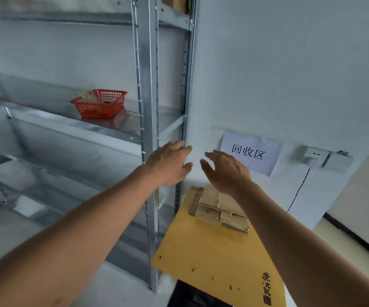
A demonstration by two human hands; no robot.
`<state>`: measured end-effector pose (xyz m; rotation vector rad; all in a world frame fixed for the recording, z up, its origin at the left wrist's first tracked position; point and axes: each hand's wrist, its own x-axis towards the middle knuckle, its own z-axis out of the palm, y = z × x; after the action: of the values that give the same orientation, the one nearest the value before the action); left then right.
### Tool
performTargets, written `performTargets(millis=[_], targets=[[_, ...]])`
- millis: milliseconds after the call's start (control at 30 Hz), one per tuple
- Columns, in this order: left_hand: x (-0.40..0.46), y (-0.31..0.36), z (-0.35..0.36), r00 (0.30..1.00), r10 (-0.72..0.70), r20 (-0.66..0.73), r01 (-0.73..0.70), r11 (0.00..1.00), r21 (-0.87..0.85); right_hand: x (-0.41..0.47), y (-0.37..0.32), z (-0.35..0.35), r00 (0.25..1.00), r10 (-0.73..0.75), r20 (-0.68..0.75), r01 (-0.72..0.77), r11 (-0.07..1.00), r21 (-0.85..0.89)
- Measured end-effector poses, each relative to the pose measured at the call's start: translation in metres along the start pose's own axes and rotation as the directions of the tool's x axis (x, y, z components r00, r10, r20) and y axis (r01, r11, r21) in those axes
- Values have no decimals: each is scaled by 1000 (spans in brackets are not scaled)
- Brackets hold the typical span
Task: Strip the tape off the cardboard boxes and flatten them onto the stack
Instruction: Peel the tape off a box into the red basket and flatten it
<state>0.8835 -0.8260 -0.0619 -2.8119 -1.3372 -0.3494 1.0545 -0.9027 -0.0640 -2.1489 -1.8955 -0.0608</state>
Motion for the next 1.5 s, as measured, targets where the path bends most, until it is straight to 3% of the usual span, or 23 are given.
performTargets(millis=[367,767,1133,1233,1500], targets=[[-69,-138,-103,988,-56,-145,57,998,5,33,-178,-45,974,-163,-158,170,985,36],[-118,-345,-177,981,-114,-154,122,991,47,99,-387,-19,959,-196,-205,216,973,77],[-131,-485,-187,955,-245,-165,268,954,137,188,-503,24,909,-376,-179,402,904,143],[-123,-525,-184,935,-294,-197,324,936,140,227,-531,36,884,-438,-160,457,883,105],[-94,-635,-169,866,-427,-259,466,878,112,332,-599,68,796,-591,-128,604,768,212]])
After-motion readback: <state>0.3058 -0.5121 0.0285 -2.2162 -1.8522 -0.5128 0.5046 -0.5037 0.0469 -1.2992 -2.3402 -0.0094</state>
